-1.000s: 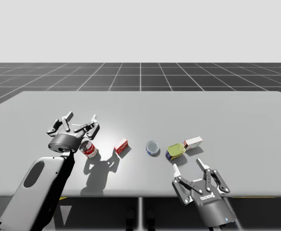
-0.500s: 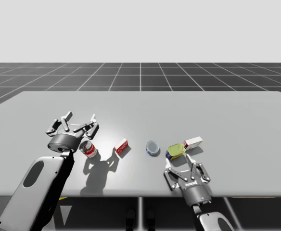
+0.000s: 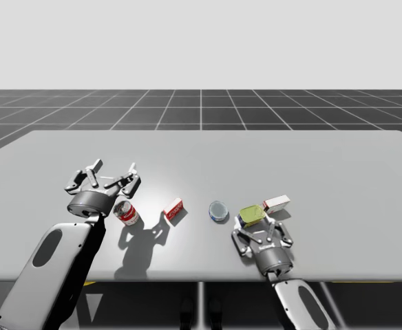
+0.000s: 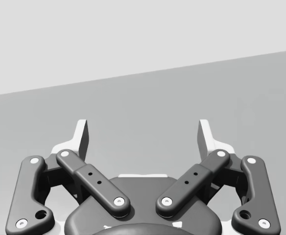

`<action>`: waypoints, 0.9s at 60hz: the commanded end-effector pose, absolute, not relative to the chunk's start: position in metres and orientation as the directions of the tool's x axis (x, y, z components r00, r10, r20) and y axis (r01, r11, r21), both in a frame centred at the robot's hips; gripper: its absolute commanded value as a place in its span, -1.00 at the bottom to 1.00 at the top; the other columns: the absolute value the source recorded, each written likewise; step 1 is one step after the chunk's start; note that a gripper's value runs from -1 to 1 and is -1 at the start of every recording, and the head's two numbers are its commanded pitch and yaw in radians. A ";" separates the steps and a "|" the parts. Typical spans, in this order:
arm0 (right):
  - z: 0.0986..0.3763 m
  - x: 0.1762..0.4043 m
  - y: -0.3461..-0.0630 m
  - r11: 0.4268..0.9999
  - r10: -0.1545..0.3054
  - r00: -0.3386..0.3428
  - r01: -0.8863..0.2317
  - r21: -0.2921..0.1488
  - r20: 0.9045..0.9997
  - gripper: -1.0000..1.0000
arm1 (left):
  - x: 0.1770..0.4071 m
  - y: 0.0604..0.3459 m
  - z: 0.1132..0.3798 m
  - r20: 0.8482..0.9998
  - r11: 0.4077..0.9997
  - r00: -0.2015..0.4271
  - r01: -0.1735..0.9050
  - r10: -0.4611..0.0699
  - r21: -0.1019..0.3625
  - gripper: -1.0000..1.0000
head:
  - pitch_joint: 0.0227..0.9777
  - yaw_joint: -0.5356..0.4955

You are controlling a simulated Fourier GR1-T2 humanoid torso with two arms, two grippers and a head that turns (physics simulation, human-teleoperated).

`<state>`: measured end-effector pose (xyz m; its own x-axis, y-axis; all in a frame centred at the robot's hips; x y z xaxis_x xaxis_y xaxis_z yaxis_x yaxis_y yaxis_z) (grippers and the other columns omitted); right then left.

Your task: Pick up the potted meat can and lift it.

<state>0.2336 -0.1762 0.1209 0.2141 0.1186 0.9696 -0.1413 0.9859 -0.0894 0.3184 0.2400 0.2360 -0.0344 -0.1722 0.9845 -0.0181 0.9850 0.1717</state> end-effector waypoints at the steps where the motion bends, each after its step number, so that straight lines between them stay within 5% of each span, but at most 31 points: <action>1: 0.120 0.244 -0.174 0.984 0.131 0.225 -0.147 -0.099 0.966 -1.00 | 0.319 0.241 0.236 0.985 0.985 -0.035 -0.018 -0.172 0.171 -1.00 | 0.73 -0.50; 20: 0.120 0.256 -0.171 0.977 0.159 0.237 -0.177 -0.119 0.958 -1.00 | 0.320 0.241 0.236 0.984 0.985 -0.033 -0.014 -0.172 0.172 -1.00 | 0.70 -0.50; 22: 0.118 0.253 -0.171 0.972 0.190 0.236 -0.181 -0.149 0.953 -0.11 | 0.320 0.241 0.236 0.984 0.985 -0.033 -0.014 -0.173 0.172 -1.00 | 0.70 -0.50; 23: 0.118 0.252 -0.172 0.972 0.190 0.238 -0.179 -0.150 0.953 0.89 | 0.320 0.240 0.236 0.984 0.985 -0.034 -0.013 -0.173 0.173 -1.00 | 0.69 -0.51; 24: 0.118 0.251 -0.172 0.975 0.188 0.233 -0.164 -0.152 0.954 1.00 | 0.320 0.240 0.236 0.984 0.985 -0.034 -0.013 -0.173 0.173 -1.00 | 0.68 -0.51; 38: 0.117 0.250 -0.174 0.976 0.177 0.254 -0.166 -0.137 0.951 1.00 | 0.320 0.239 0.235 0.984 0.984 -0.030 -0.009 -0.176 0.176 -1.00 | 0.46 -0.54; 54: 0.117 0.250 -0.174 0.977 0.170 0.262 -0.169 -0.129 0.950 1.00 | 0.321 0.238 0.233 0.984 0.984 -0.023 -0.007 -0.177 0.177 -1.00 | -0.08 -0.55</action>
